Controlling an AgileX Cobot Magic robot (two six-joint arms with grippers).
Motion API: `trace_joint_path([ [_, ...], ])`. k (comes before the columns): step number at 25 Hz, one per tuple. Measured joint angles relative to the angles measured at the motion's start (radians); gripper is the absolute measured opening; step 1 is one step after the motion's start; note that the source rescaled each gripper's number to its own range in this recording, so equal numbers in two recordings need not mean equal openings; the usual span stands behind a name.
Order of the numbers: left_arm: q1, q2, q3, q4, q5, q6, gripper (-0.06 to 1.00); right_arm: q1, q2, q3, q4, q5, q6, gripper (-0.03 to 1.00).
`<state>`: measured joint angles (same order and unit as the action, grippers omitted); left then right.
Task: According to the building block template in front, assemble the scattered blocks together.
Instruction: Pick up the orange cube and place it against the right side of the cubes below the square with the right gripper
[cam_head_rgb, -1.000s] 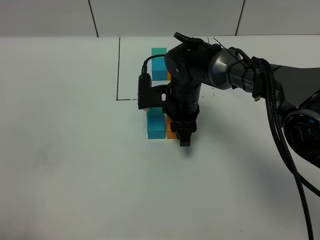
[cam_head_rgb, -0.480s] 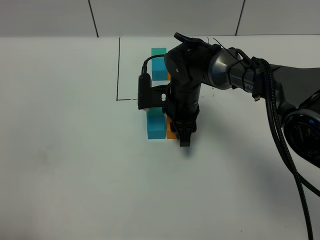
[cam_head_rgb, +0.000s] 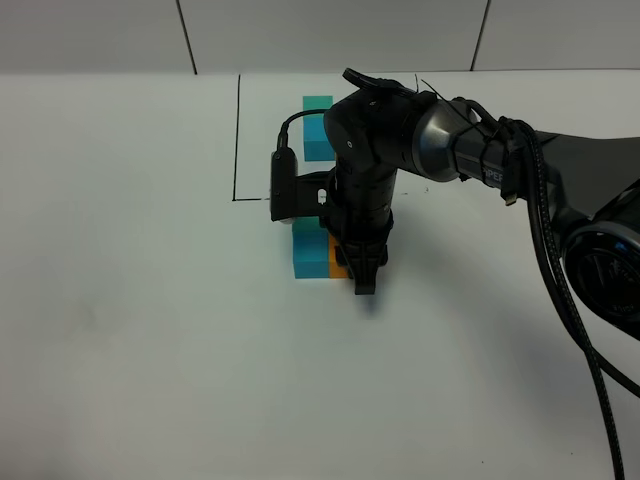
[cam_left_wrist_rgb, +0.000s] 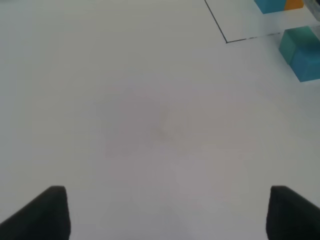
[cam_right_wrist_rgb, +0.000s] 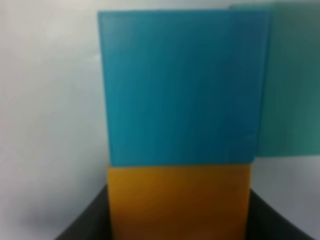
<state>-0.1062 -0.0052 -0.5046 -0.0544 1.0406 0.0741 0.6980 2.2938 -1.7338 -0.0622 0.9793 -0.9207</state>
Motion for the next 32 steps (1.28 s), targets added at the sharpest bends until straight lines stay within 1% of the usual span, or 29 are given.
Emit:
trace_joint_path([
  [27,0.0,0.0,0.0,0.0,0.0,0.0,0.79,0.0,0.0,0.0,0.0,0.0,0.001,0.01],
  [29,0.0,0.0,0.0,0.0,0.0,0.0,0.79,0.0,0.0,0.0,0.0,0.0,0.003,0.04],
  [31,0.0,0.0,0.0,0.0,0.0,0.0,0.79,0.0,0.009,0.0,0.002,-0.001,0.005,0.12],
  [32,0.0,0.0,0.0,0.0,0.0,0.0,0.79,0.001,0.013,0.0,0.001,0.001,0.005,0.17],
])
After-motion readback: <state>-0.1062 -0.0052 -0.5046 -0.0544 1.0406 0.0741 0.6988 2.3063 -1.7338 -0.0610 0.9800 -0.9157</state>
